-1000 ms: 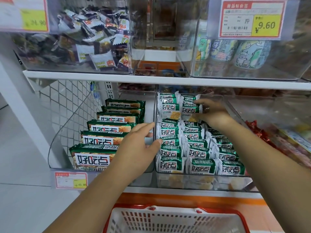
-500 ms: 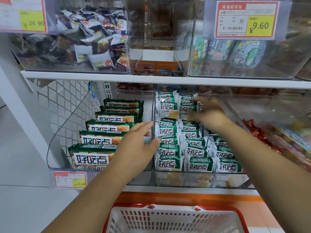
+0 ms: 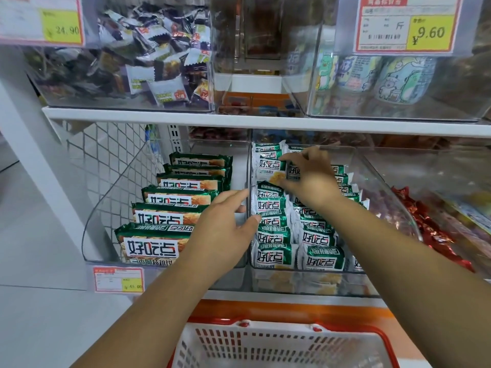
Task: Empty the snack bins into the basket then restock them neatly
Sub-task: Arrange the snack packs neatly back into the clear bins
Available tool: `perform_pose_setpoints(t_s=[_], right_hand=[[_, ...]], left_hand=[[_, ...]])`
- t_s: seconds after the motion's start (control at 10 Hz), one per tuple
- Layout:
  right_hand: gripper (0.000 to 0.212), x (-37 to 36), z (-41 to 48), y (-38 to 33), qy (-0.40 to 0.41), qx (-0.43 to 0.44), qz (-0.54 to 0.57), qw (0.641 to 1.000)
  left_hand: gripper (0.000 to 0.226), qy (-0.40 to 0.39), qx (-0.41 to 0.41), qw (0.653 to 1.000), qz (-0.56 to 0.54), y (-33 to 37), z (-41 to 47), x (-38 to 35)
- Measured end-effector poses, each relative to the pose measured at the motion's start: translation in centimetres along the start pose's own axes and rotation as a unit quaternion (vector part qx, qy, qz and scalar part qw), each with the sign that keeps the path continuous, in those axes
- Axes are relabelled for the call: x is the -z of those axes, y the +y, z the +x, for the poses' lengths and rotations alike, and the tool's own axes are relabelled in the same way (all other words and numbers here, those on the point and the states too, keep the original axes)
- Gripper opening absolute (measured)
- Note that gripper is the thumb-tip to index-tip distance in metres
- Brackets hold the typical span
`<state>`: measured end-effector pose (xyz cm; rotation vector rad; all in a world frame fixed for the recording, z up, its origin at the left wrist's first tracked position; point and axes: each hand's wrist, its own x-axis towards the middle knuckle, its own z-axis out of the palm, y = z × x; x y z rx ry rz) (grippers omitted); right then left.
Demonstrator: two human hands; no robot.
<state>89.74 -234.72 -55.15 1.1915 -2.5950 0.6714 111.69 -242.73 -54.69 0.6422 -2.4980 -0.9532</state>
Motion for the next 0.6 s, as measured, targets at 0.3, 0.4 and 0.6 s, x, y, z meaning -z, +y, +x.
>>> perform_pose_setpoints(t_s=[0.3,0.4,0.6], right_hand=[[0.042,2.4,-0.2,3.3,0.023,-0.089,0.104,0.99],[0.029,2.1,-0.6,4.5,0.01,-0.091,0.143,0.985],[0.038,2.3,-1.4,3.5,-0.019,-0.082,0.138,0.987]], left_hand=[[0.056,-0.003,-0.012,1.0,0.008,-0.1,0.0,0.1],[0.056,-0.003,-0.01,1.0,0.01,-0.1,0.0,0.0],[0.059,-0.012,0.005,1.0,-0.011,0.0,-0.3,0.4]])
